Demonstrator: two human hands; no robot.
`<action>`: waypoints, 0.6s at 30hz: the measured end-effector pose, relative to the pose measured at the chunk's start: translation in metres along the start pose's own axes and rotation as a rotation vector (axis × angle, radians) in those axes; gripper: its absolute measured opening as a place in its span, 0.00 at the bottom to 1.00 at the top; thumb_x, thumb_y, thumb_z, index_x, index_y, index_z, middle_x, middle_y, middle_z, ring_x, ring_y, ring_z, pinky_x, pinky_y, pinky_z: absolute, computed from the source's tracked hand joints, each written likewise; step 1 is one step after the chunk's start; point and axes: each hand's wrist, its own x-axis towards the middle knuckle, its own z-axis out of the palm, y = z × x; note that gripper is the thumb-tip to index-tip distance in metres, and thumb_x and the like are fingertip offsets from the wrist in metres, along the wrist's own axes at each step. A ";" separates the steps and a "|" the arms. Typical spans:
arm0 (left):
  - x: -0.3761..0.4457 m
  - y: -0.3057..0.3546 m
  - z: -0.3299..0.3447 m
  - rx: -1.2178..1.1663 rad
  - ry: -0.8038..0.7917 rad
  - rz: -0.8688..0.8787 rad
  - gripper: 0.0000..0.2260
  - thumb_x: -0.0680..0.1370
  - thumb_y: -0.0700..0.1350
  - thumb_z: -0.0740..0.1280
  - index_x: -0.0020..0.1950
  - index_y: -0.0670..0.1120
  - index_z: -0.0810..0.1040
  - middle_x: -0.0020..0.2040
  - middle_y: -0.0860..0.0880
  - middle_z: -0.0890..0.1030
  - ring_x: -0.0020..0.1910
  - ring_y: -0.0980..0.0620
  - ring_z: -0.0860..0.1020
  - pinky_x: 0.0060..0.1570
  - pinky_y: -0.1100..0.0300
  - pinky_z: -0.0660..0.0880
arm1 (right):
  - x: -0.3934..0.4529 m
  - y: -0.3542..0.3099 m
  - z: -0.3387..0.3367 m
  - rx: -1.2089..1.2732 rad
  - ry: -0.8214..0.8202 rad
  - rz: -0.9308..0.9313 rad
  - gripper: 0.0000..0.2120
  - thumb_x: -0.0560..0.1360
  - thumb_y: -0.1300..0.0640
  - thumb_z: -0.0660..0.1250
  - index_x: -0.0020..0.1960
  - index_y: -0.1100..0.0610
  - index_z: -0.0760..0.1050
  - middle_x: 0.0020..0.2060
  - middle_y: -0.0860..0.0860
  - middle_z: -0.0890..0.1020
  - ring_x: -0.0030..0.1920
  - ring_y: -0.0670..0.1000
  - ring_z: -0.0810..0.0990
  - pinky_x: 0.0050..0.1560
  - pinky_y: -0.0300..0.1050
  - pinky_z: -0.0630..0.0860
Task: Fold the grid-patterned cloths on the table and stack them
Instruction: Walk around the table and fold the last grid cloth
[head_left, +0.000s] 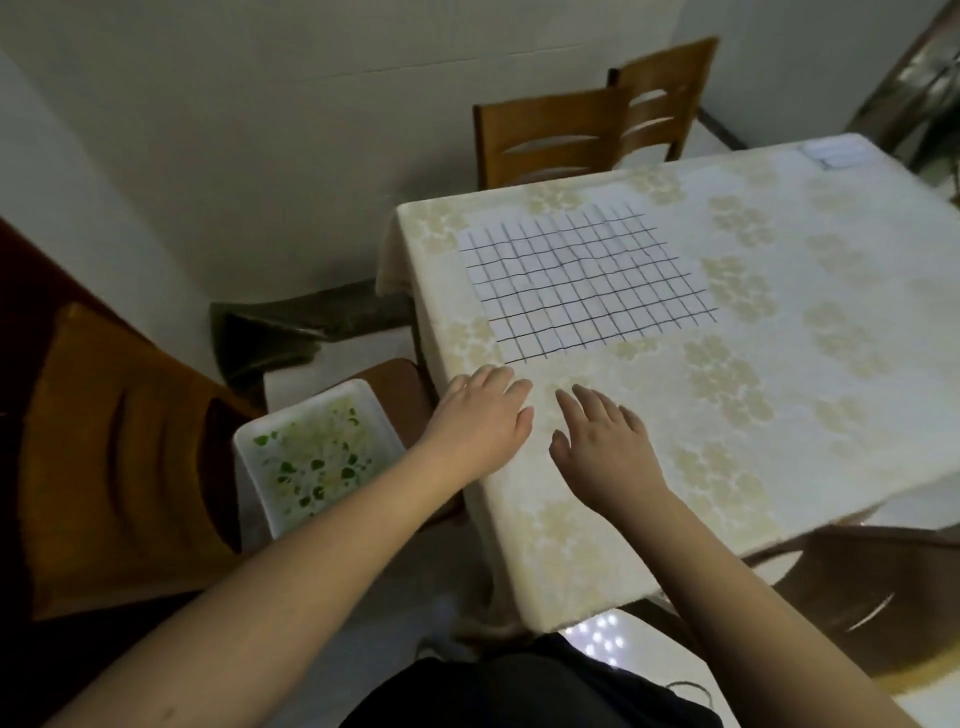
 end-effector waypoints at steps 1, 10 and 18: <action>0.009 0.002 0.000 -0.002 -0.001 0.014 0.21 0.83 0.53 0.52 0.76 0.48 0.64 0.76 0.47 0.65 0.75 0.48 0.61 0.71 0.49 0.58 | 0.004 0.008 -0.001 0.006 0.004 0.025 0.26 0.82 0.49 0.52 0.78 0.54 0.56 0.77 0.52 0.61 0.77 0.52 0.58 0.75 0.52 0.55; 0.108 0.006 0.036 -0.056 -0.011 0.100 0.18 0.82 0.50 0.56 0.69 0.47 0.73 0.72 0.47 0.70 0.72 0.48 0.65 0.69 0.53 0.60 | 0.080 0.085 0.025 0.535 -0.059 0.255 0.25 0.82 0.53 0.56 0.77 0.55 0.59 0.76 0.52 0.63 0.75 0.52 0.62 0.72 0.49 0.60; 0.185 0.005 0.102 -0.152 -0.098 0.122 0.16 0.80 0.46 0.61 0.66 0.48 0.78 0.69 0.46 0.75 0.69 0.45 0.72 0.69 0.51 0.64 | 0.171 0.138 0.060 1.199 -0.032 0.666 0.25 0.80 0.58 0.57 0.77 0.53 0.61 0.70 0.50 0.71 0.68 0.51 0.71 0.65 0.47 0.69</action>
